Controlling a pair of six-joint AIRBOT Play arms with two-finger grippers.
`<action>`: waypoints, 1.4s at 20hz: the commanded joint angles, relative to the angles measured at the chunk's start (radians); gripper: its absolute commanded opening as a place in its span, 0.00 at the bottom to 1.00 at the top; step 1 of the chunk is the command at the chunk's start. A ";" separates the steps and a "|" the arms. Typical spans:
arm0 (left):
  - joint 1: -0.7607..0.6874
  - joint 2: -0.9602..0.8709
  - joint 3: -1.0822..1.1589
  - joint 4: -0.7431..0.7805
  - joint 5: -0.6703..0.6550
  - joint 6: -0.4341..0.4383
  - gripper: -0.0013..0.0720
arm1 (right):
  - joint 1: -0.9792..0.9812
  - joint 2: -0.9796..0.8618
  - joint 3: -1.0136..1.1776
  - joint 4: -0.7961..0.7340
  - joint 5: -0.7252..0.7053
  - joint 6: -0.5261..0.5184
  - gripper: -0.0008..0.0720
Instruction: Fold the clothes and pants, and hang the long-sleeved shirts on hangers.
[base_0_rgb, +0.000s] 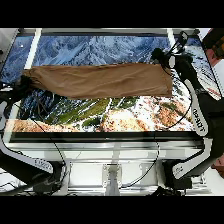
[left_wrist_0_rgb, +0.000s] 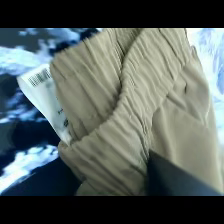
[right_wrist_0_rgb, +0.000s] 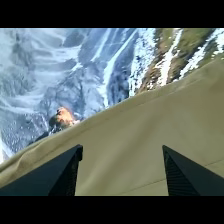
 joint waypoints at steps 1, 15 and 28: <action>-0.043 0.002 0.024 -0.013 0.108 0.048 0.11 | 0.018 0.002 0.000 0.000 0.015 -0.029 0.77; -0.063 0.350 0.160 0.309 -0.332 0.159 0.05 | 0.274 0.013 0.097 0.070 -0.117 -0.235 0.02; -0.096 0.600 0.160 0.240 -0.638 0.158 0.05 | 0.649 -0.379 0.406 0.432 0.082 -0.368 0.02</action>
